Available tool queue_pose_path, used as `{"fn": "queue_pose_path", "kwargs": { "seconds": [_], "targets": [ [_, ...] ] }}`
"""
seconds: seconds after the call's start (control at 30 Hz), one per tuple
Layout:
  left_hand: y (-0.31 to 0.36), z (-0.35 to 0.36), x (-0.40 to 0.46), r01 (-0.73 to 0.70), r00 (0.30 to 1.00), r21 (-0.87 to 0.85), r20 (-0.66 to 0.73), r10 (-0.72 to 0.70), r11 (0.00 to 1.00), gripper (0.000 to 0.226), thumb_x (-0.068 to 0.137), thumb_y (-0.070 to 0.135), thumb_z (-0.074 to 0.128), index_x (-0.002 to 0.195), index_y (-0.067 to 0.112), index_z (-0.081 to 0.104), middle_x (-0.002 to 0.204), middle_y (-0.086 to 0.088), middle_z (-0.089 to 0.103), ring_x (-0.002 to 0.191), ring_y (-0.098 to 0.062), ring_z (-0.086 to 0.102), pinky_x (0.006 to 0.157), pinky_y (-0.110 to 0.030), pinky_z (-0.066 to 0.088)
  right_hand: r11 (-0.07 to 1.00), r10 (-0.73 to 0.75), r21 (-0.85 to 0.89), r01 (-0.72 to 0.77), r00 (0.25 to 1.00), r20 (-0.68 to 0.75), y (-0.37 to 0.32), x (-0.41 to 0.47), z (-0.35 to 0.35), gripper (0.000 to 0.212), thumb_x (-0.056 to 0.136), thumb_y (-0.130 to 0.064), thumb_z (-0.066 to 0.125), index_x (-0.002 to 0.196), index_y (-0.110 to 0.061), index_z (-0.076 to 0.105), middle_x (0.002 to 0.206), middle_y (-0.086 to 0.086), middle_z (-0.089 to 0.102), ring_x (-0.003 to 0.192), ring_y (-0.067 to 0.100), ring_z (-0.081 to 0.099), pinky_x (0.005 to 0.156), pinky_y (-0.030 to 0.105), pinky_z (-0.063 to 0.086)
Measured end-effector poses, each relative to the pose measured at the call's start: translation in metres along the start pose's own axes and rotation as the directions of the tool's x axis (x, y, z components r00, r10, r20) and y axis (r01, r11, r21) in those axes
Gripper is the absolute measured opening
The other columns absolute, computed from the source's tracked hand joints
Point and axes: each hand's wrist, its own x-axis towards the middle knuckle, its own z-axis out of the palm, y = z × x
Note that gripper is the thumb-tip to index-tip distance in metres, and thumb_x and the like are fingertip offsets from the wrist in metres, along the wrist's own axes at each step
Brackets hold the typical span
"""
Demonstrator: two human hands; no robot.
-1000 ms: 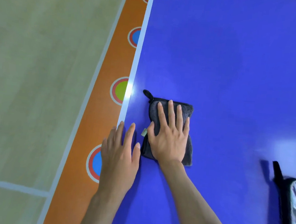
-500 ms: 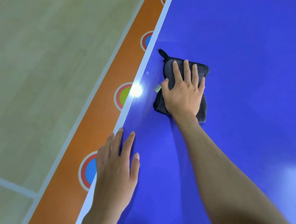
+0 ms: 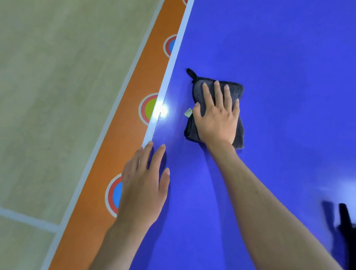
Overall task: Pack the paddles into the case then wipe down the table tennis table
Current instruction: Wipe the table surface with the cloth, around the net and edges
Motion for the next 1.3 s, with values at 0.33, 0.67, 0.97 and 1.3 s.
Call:
{"fn": "queue_pose_path", "kwargs": {
  "seconds": [0.33,0.67,0.97,1.3],
  "targets": [
    [-0.022,-0.030,-0.113,-0.174,0.984,0.037,-0.021,0.175,0.984,0.051,0.105,0.035,0.049,0.153,0.017,0.045,0.162,-0.011,0.038,0.147,-0.034,0.038,0.111,-0.055,0.043,0.997,0.063,-0.039,-0.066,0.995,-0.082,-0.008,-0.234,-0.008,0.061,0.102,-0.048,0.036,0.161,-0.029,0.039,0.169,0.002,0.035,0.158,0.027,0.027,0.125,0.056,0.024],
    [-0.036,-0.015,-0.189,-0.224,0.972,0.050,0.079,0.220,0.973,0.048,0.105,0.034,0.050,0.149,0.013,0.049,0.161,-0.011,0.040,0.144,-0.036,0.041,0.108,-0.061,0.043,0.985,0.165,-0.034,-0.168,0.983,-0.083,-0.012,-0.410,-0.023,0.061,0.102,-0.045,0.045,0.161,-0.031,0.039,0.170,0.000,0.032,0.159,0.026,0.024,0.126,0.055,0.023],
    [-0.030,-0.016,-0.166,-0.183,0.982,0.052,0.059,0.180,0.982,0.047,0.106,0.037,0.043,0.146,0.015,0.053,0.160,-0.007,0.042,0.145,-0.031,0.040,0.112,-0.057,0.041,0.977,0.209,-0.007,-0.211,0.972,-0.107,-0.012,-0.415,-0.025,0.061,0.099,-0.046,0.049,0.158,-0.037,0.043,0.170,-0.004,0.032,0.159,0.024,0.025,0.126,0.053,0.026],
    [0.009,0.003,-0.098,-0.158,0.987,-0.017,-0.031,0.158,0.987,0.049,0.103,0.039,0.034,0.135,0.013,0.062,0.147,-0.010,0.057,0.135,-0.032,0.053,0.103,-0.054,0.050,0.988,0.151,-0.022,-0.153,0.985,-0.078,0.024,-0.256,-0.019,0.062,0.100,-0.049,0.041,0.161,-0.038,0.036,0.172,-0.006,0.026,0.160,0.022,0.019,0.127,0.053,0.019]
  ]
}}
